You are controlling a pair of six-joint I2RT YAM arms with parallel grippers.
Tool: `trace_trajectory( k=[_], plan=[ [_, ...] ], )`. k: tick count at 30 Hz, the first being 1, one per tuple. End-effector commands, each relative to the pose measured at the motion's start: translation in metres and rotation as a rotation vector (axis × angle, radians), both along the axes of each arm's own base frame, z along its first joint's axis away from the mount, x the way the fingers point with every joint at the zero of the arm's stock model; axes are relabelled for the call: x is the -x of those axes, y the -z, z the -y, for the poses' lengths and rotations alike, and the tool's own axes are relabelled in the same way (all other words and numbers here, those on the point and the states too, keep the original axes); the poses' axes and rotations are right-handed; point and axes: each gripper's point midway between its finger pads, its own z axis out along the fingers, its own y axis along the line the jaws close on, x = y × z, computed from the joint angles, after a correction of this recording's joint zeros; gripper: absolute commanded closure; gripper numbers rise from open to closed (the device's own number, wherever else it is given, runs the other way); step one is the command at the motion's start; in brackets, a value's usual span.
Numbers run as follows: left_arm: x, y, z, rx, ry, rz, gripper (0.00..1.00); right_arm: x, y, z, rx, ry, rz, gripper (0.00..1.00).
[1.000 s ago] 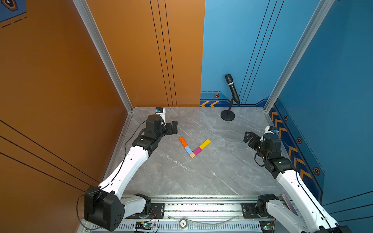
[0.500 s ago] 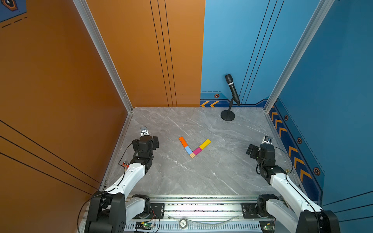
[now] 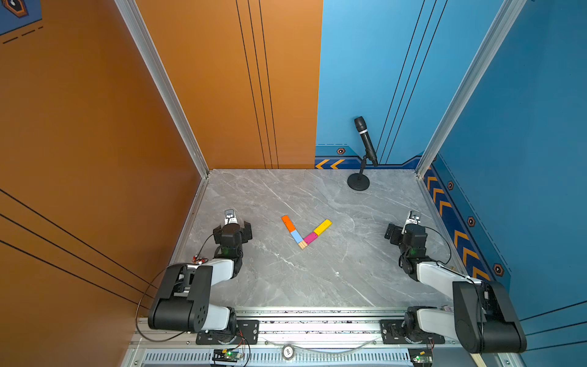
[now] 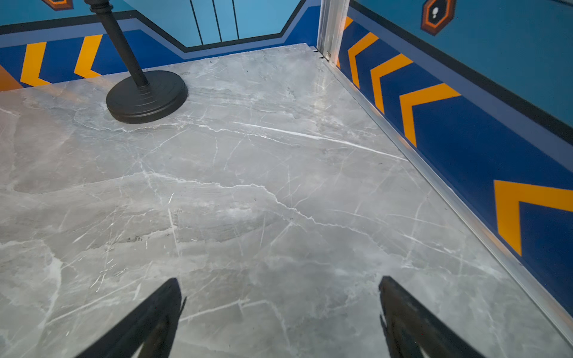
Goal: Assemble the letter v with building blocks
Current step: Reset both arms
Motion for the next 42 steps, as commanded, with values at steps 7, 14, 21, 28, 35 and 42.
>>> trace_trajectory(
  k=[7, 14, 21, 28, 35, 42],
  plan=[
    [-0.013, -0.012, 0.014, 0.009, 0.097, 0.138, 0.02, -0.029, -0.002, -0.013, 0.063, -0.057, 0.112, 0.01],
    [-0.021, -0.006, 0.012, 0.031, 0.102, 0.077, 0.02, -0.032, -0.001, -0.01, 0.056, -0.048, 0.105, 0.0],
    [-0.023, -0.006, 0.013, 0.008, 0.095, 0.061, 0.02, -0.032, -0.001, -0.011, 0.062, -0.05, 0.103, 0.01],
    [-0.023, -0.006, 0.013, 0.008, 0.095, 0.061, 0.02, -0.032, -0.001, -0.012, 0.066, -0.054, 0.099, 0.0],
    [-0.023, -0.005, 0.013, 0.008, 0.094, 0.06, 0.02, -0.033, -0.001, -0.014, 0.068, -0.061, 0.093, 0.01],
    [-0.023, -0.007, 0.014, 0.005, 0.094, 0.063, 0.02, -0.033, -0.001, -0.015, 0.071, -0.063, 0.094, 0.0]
  ],
)
